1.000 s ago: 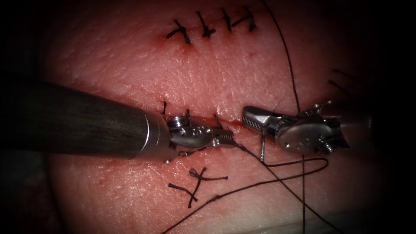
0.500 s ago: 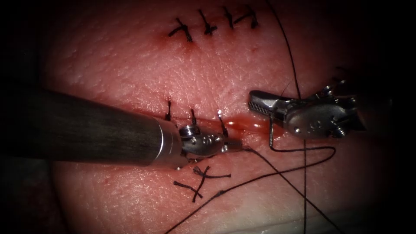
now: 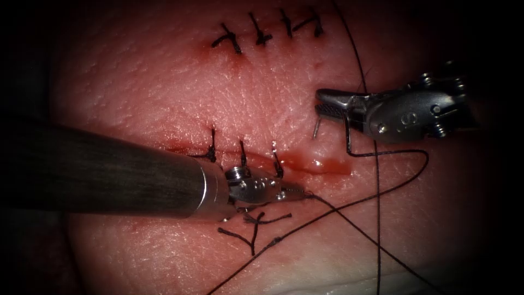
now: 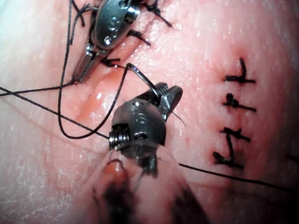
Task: Wound Closure
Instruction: Insert needle into the flesh atop the incision using the right needle driver
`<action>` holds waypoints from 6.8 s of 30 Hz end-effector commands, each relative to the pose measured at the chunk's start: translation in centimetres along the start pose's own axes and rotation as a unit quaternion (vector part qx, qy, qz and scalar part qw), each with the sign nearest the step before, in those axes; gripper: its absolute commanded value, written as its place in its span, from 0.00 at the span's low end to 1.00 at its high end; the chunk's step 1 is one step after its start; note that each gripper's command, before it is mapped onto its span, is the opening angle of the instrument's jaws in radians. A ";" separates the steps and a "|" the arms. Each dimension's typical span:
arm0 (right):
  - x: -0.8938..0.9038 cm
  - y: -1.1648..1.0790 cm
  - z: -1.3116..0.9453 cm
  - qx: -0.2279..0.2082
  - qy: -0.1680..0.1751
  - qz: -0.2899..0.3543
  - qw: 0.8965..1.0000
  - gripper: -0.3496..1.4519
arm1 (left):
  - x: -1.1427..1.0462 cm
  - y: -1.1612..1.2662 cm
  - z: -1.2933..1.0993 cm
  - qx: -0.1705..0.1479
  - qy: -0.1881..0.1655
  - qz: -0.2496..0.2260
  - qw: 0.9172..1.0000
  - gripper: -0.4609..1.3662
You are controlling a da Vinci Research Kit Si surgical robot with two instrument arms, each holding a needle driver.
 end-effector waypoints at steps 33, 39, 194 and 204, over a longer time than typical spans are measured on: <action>-0.11 -0.28 0.18 0.211 -0.036 0.157 0.964 0.00 | 0.07 -0.05 -0.13 0.001 -0.001 -0.007 1.000 0.21; -0.15 -0.23 0.21 0.229 -0.033 0.218 0.948 0.00 | 0.06 -0.05 -0.13 0.002 -0.001 -0.007 1.000 0.20; -0.50 -1.27 0.37 0.293 -0.094 0.667 0.678 0.00 | 0.13 -0.05 -0.17 0.000 0.001 0.000 1.000 0.15; -0.50 -1.26 0.38 0.291 -0.094 0.668 0.678 0.00 | 0.13 -0.04 -0.17 0.000 0.001 0.000 1.000 0.14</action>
